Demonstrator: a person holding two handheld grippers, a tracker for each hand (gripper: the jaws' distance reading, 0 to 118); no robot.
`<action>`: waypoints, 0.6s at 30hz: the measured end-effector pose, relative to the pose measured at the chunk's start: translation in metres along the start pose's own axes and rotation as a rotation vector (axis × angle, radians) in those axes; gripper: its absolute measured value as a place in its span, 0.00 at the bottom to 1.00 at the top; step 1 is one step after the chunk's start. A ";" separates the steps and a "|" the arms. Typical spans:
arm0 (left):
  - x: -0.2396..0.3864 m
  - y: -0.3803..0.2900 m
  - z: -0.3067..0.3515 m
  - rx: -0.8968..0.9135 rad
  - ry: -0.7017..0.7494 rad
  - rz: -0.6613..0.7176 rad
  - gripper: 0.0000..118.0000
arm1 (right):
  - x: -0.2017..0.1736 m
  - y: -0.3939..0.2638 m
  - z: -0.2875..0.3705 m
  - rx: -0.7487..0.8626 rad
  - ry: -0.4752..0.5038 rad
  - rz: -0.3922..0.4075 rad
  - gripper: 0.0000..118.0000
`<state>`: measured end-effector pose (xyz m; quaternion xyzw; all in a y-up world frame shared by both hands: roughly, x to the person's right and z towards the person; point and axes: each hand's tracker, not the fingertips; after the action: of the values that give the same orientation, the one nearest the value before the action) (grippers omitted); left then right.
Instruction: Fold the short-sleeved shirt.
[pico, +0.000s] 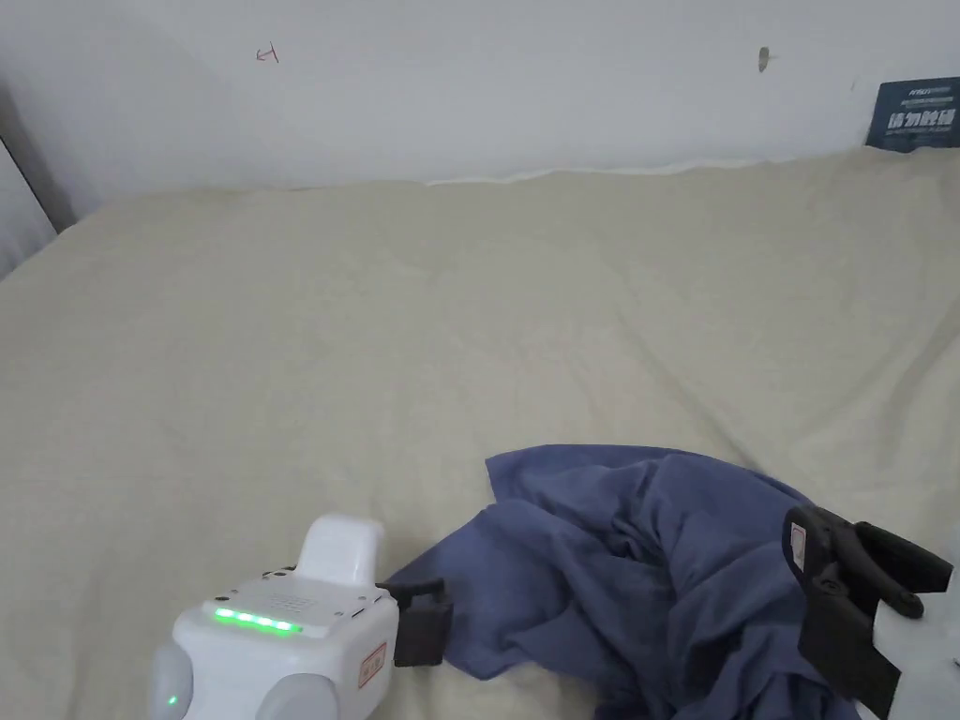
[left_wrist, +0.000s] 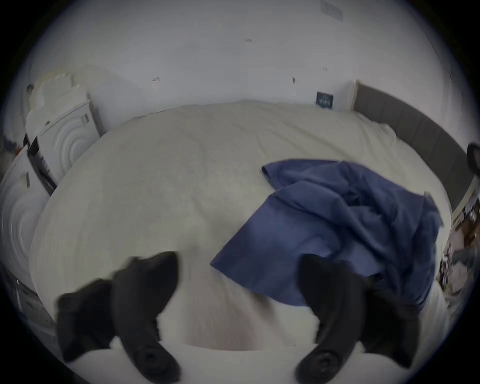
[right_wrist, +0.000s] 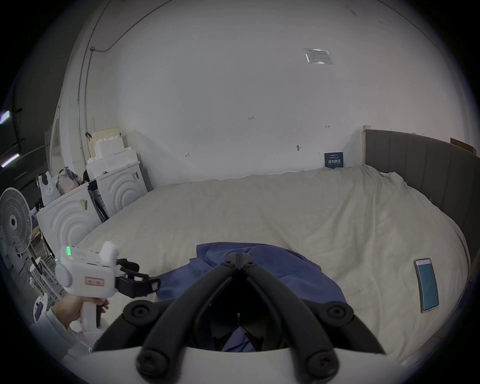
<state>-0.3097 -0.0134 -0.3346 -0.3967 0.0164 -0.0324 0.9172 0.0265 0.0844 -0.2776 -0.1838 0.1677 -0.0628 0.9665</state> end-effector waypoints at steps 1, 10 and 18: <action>0.000 0.001 -0.009 -0.005 -0.015 -0.015 0.88 | -0.003 0.001 -0.003 -0.006 0.003 0.002 0.00; -0.003 -0.005 -0.059 -0.155 -0.065 0.042 0.88 | -0.009 -0.012 -0.032 -0.091 0.014 0.010 0.00; 0.007 -0.013 -0.049 -0.081 -0.056 -0.050 0.07 | -0.007 -0.019 -0.037 -0.124 0.006 -0.016 0.00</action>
<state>-0.3057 -0.0580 -0.3585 -0.4344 -0.0178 -0.0433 0.8995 0.0064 0.0562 -0.3008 -0.2443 0.1726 -0.0609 0.9523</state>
